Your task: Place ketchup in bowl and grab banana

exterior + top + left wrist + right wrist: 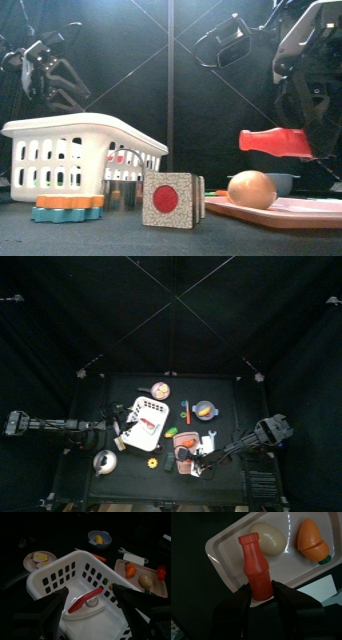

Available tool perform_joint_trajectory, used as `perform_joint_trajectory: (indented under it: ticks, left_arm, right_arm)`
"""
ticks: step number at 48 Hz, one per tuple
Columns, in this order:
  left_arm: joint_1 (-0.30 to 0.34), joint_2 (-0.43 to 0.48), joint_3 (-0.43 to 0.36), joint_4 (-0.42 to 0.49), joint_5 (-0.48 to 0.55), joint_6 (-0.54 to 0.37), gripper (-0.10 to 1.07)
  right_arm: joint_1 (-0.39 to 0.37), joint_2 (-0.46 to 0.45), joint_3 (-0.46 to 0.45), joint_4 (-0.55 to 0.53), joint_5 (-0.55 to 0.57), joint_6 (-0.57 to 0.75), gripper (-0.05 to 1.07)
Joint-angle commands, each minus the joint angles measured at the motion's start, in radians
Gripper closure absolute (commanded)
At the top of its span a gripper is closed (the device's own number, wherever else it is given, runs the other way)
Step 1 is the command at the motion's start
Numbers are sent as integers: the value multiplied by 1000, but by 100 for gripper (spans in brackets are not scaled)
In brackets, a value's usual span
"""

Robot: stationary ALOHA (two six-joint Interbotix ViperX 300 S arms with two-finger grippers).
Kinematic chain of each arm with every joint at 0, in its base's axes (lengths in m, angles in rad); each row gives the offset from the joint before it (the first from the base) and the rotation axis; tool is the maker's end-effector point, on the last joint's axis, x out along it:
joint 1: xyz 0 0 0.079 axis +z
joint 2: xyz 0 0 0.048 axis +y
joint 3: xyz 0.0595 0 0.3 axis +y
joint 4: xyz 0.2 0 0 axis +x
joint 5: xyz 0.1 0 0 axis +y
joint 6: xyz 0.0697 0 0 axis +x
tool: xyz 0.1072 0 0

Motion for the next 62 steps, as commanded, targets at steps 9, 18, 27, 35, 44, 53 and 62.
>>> perform_joint_trajectory:
  ticks: [9, 18, 27, 35, 44, 53, 62]
  left_arm:
    - [2, 0, -14, 2, 2, 0, -5]
    - [3, 0, -12, 3, 5, 2, -5]
    - [3, 0, -12, 2, 5, 2, -5]
    - [3, 0, -12, 3, 3, 2, -5]
    - [3, 0, -12, 3, 3, 2, -5]
    - [9, 0, -11, 6, 6, 2, -5]
    - [12, 0, -11, 6, 6, 2, -5]
  right_arm:
    - [-52, -117, -14, -80, 9, 14, 46]
    - [-170, -198, 35, -132, 8, 100, 46]
    - [-322, -295, 109, -236, 5, 325, 46]
    - [-440, -380, 201, -314, 8, 551, 47]
    - [-482, -445, 316, -319, 8, 649, 46]
    - [-534, -457, 382, -316, -14, 689, 46]
    - [-604, -431, 405, -334, -115, 698, 45]
